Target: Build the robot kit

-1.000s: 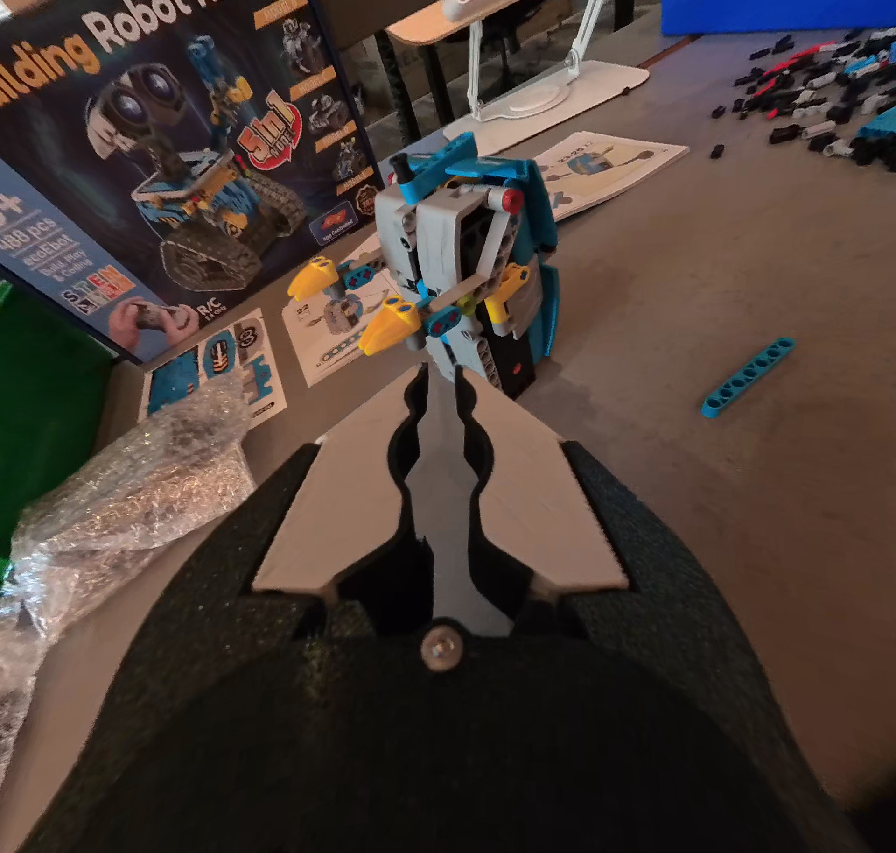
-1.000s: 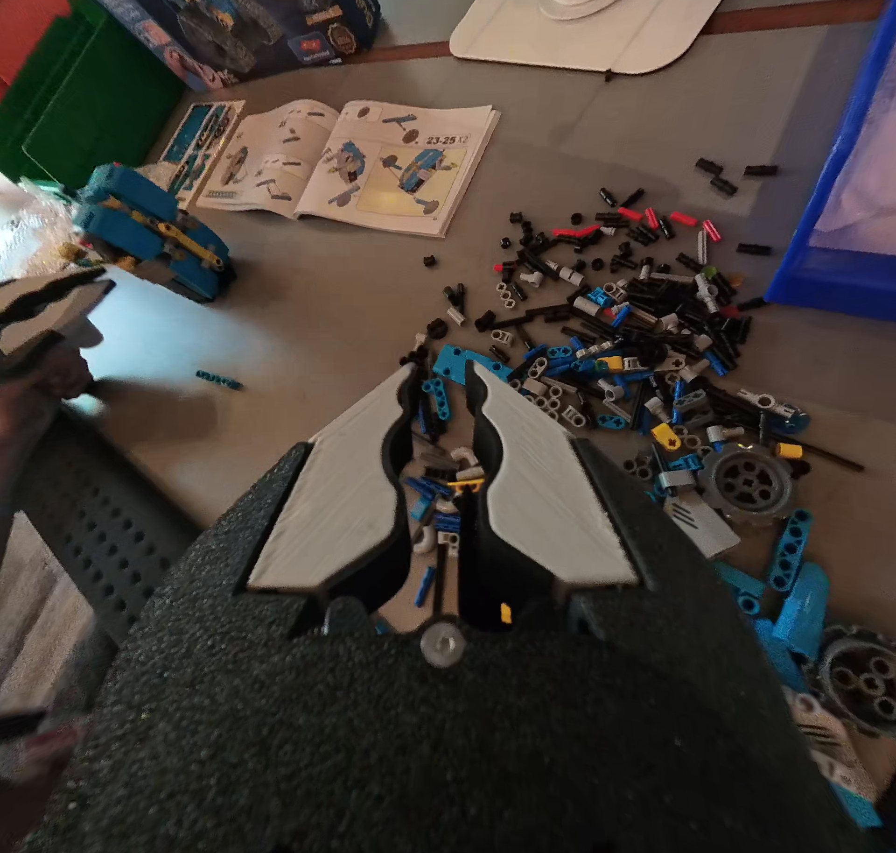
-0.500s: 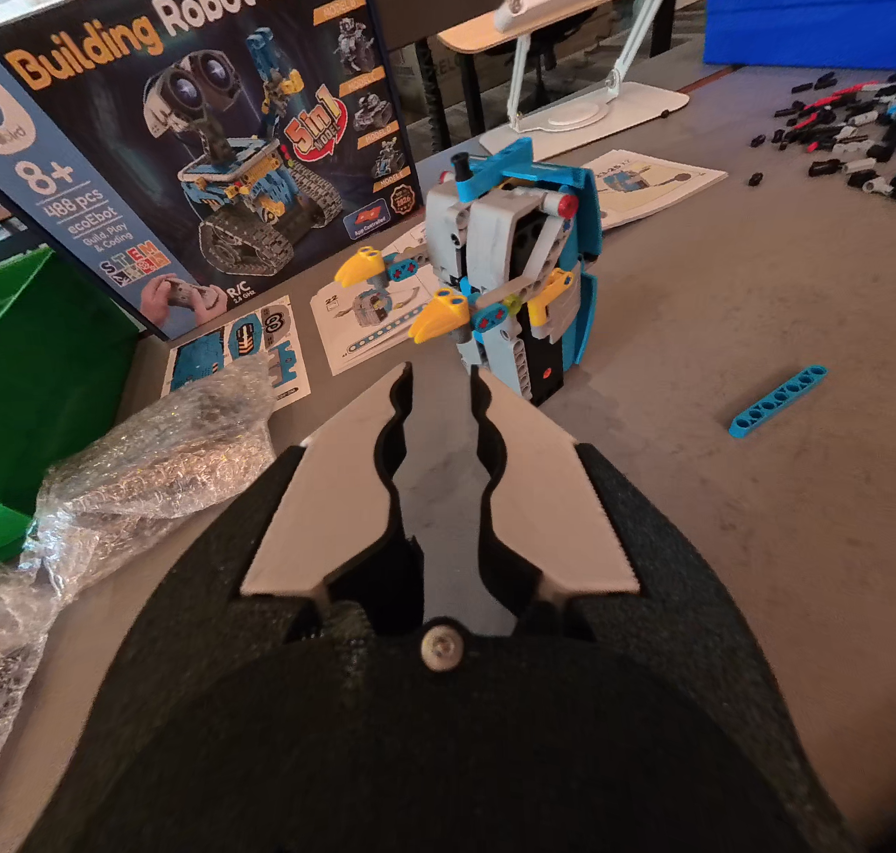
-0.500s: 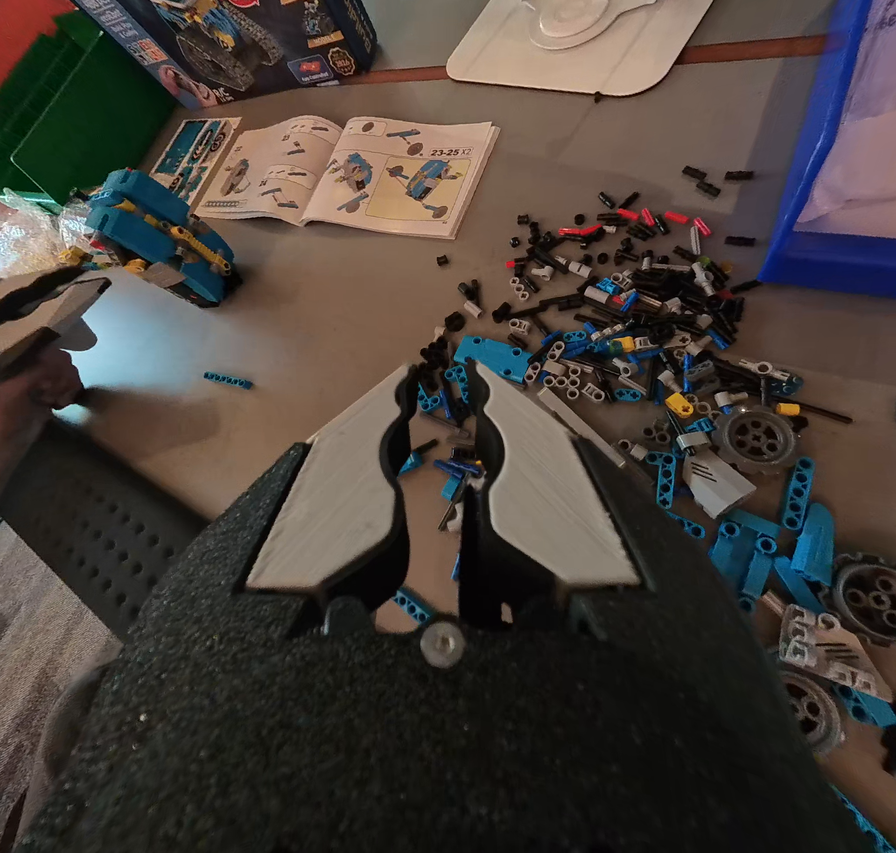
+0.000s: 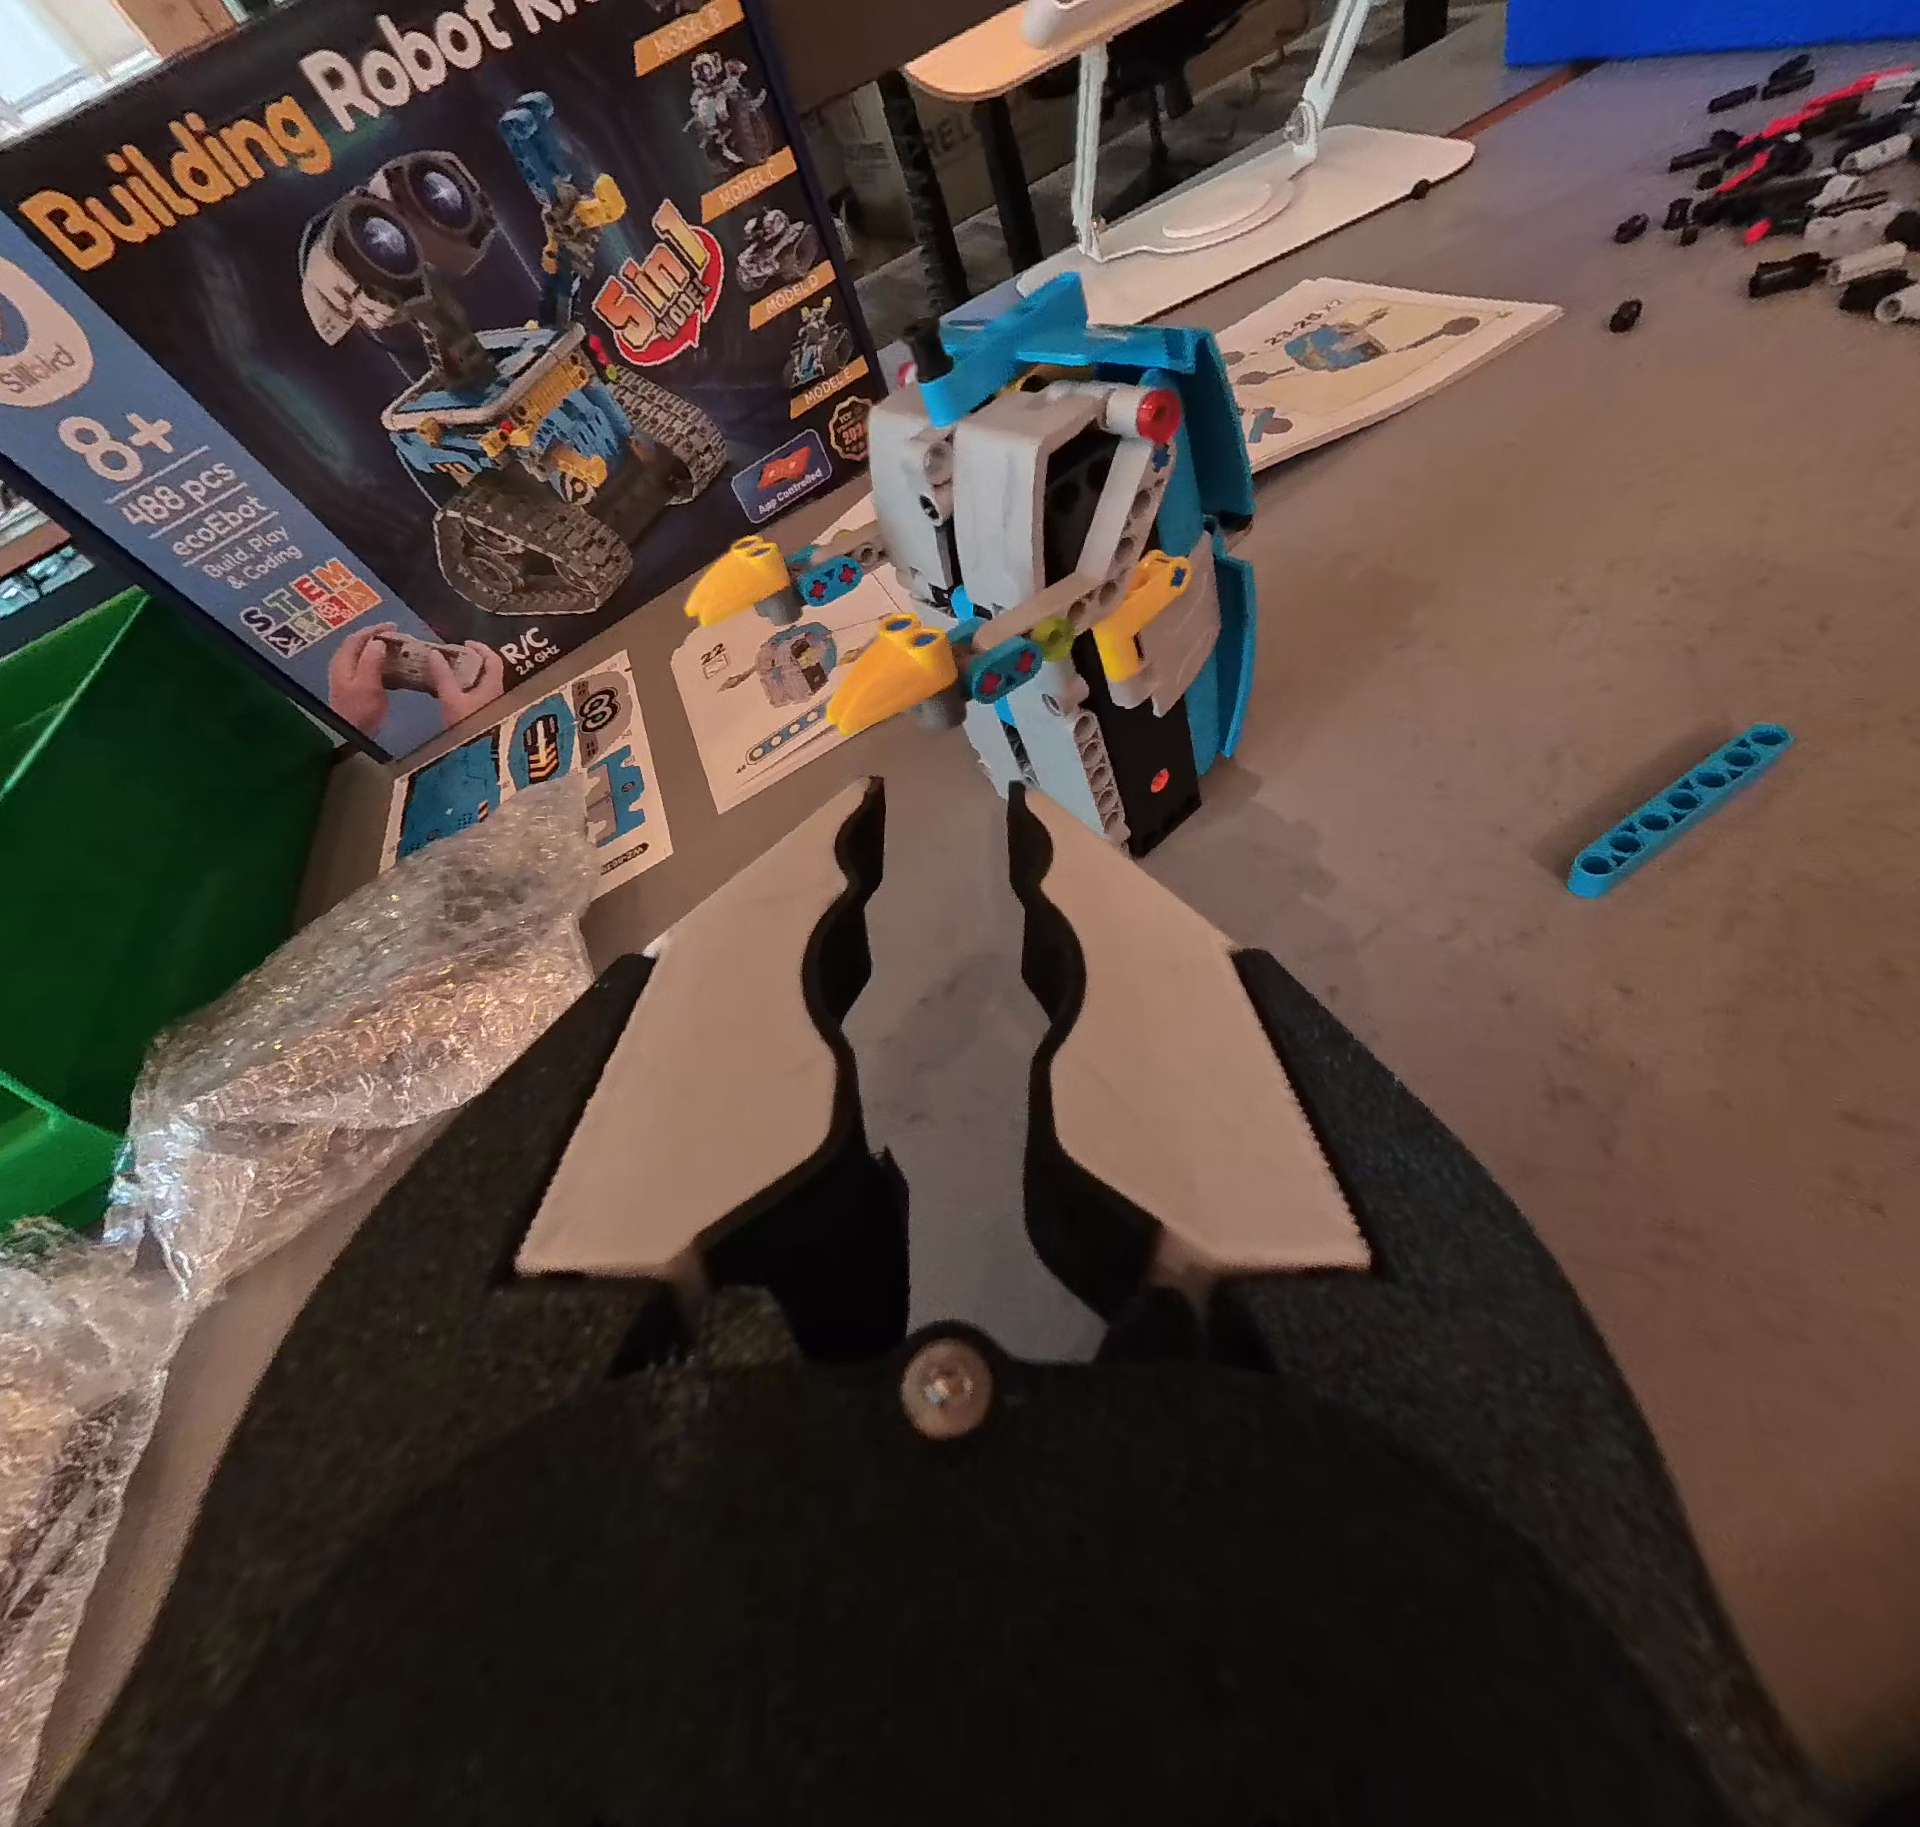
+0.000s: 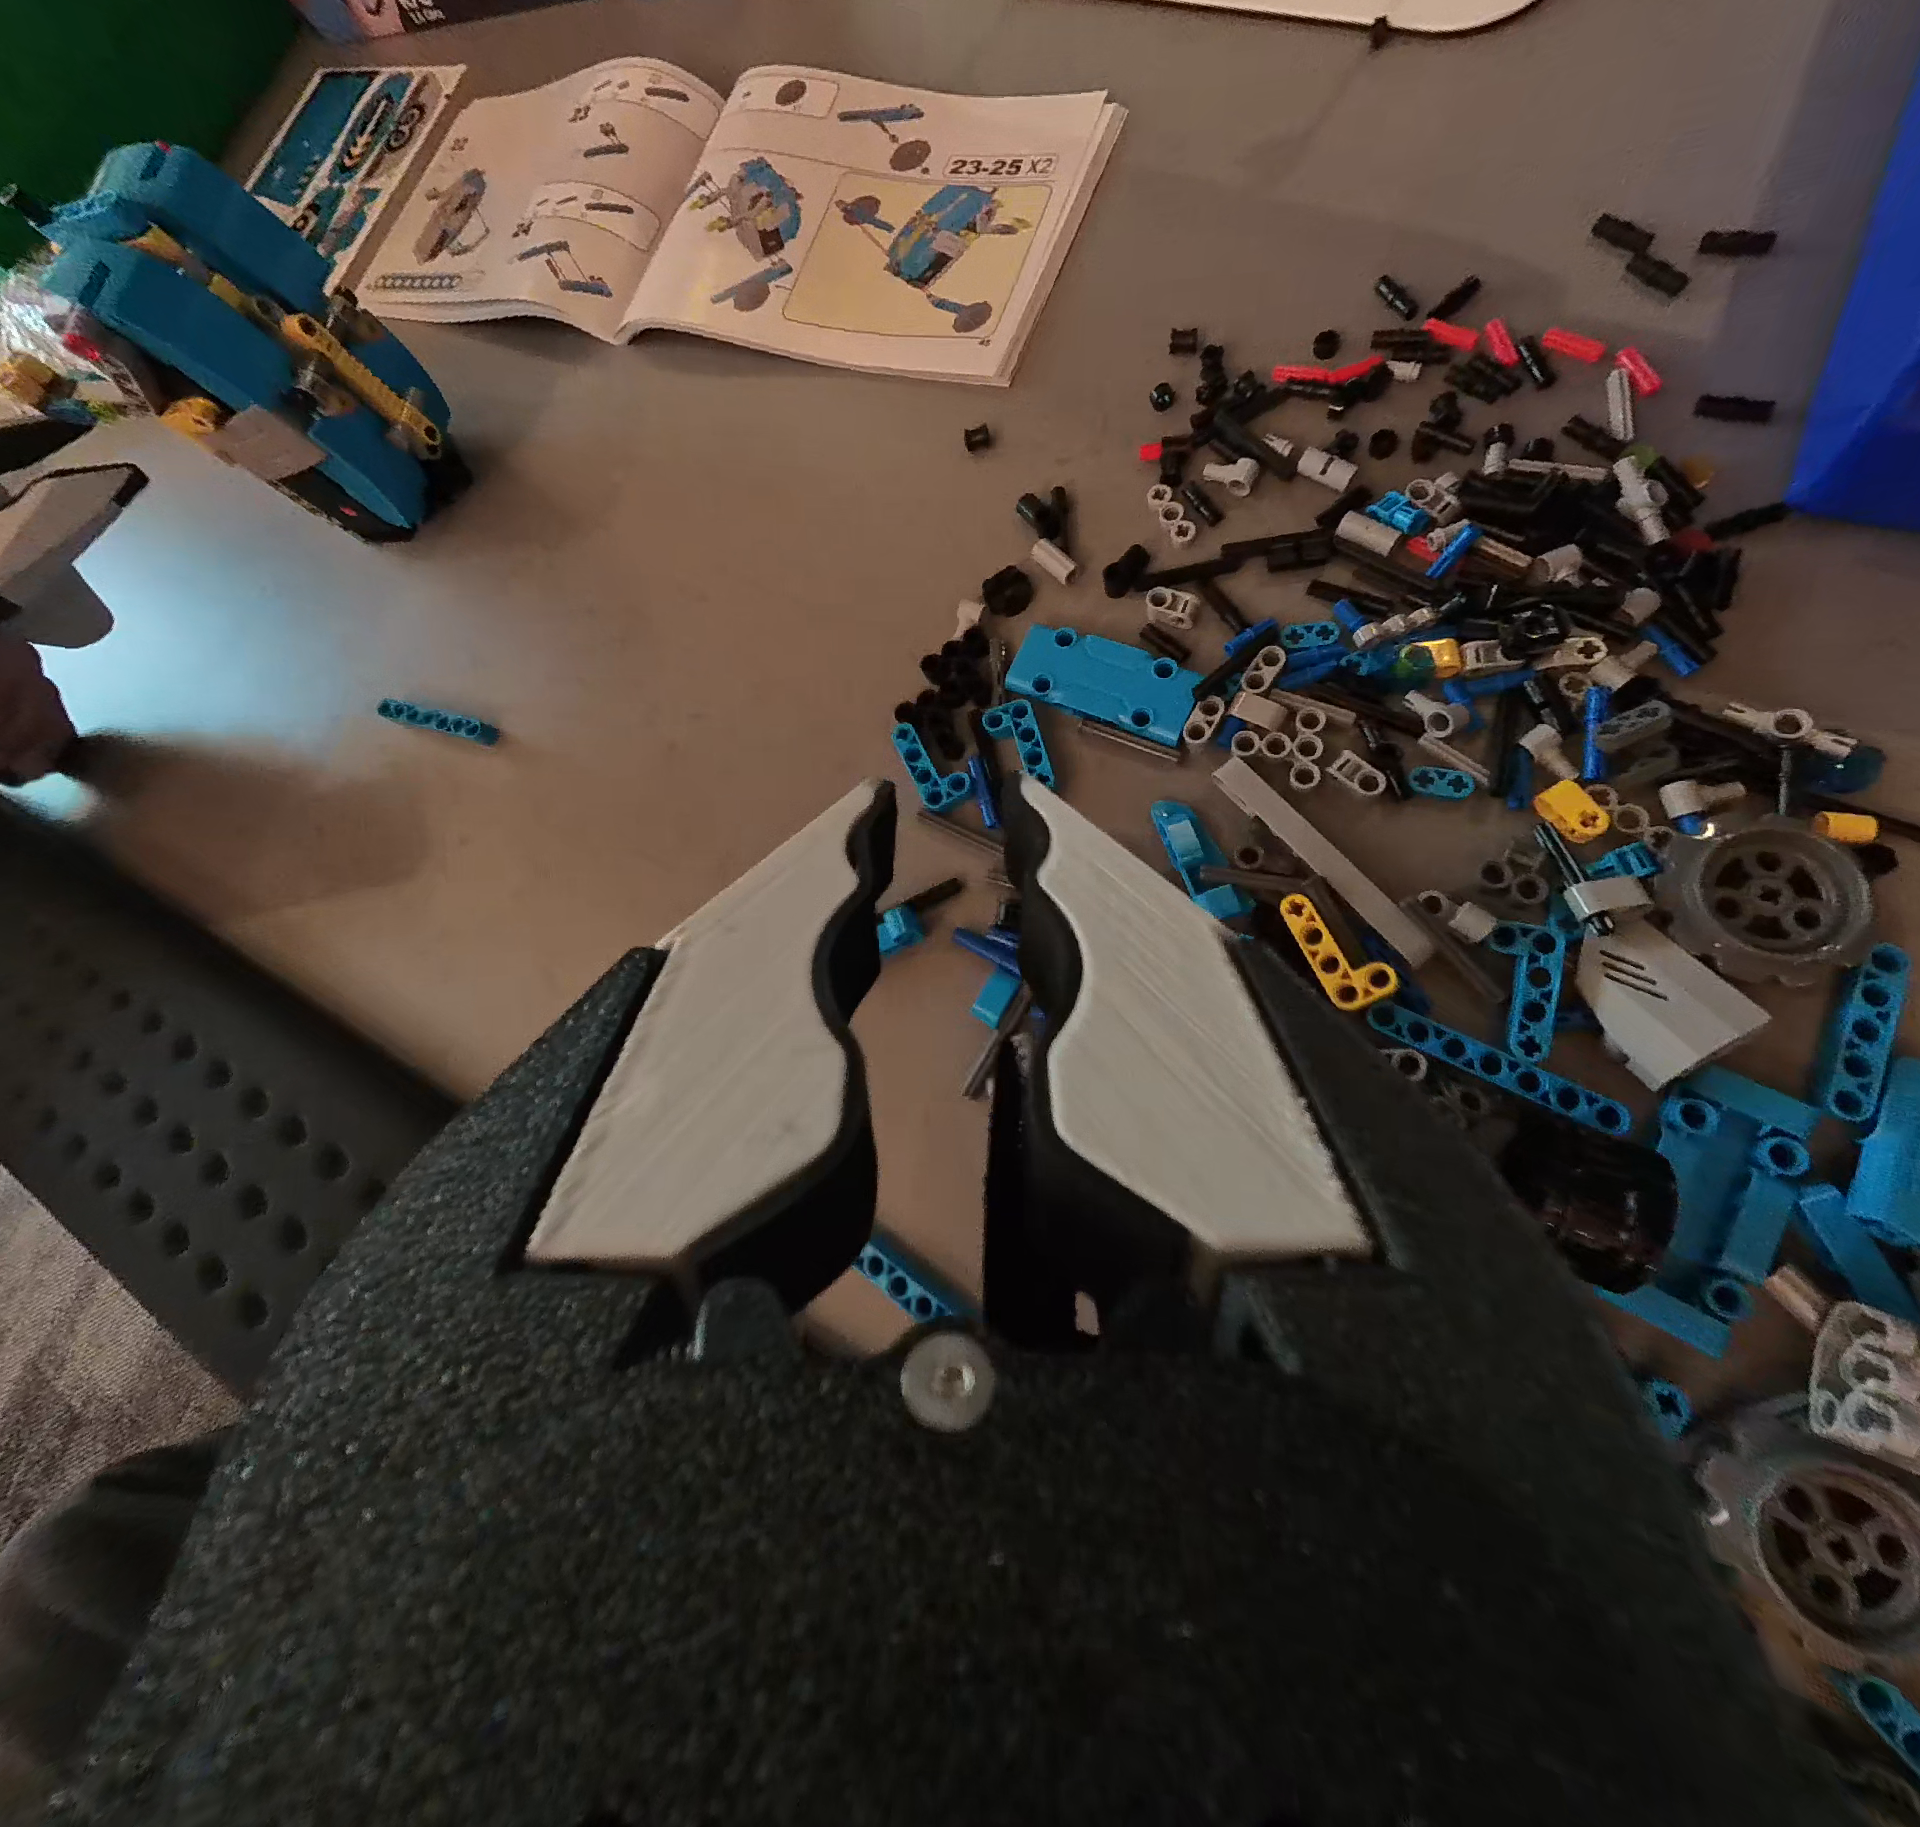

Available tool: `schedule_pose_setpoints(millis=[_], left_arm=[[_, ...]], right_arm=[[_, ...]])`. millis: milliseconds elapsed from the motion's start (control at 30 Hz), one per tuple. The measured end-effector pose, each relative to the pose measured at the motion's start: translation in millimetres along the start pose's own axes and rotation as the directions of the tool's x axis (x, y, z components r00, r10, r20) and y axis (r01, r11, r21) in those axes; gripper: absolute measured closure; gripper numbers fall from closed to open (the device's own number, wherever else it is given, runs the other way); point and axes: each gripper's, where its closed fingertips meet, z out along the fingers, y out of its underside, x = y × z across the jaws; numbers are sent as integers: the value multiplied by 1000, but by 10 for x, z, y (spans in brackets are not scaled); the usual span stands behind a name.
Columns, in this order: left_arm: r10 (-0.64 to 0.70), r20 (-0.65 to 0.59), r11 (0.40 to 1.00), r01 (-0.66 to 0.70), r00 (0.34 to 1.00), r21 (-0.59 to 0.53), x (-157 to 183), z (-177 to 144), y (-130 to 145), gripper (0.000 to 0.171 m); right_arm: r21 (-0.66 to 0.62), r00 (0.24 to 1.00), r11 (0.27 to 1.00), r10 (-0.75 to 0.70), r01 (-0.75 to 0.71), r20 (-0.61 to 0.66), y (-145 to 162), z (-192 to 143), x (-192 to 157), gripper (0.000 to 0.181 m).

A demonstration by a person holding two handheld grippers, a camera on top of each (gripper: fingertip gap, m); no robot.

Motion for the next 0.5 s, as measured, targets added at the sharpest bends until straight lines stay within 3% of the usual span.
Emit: schedule_pose_setpoints(millis=[300, 500], left_arm=[[25, 11, 1000, -25, 1000, -10, 13, 13, 12, 148], [26, 43, 999, -24, 999, -39, -34, 48, 52, 148]], right_arm=[[41, 998, 999, 33, -34, 46, -22, 100, -77, 160], [19, 998, 999, -44, 43, 42, 90, 81, -50, 160]])
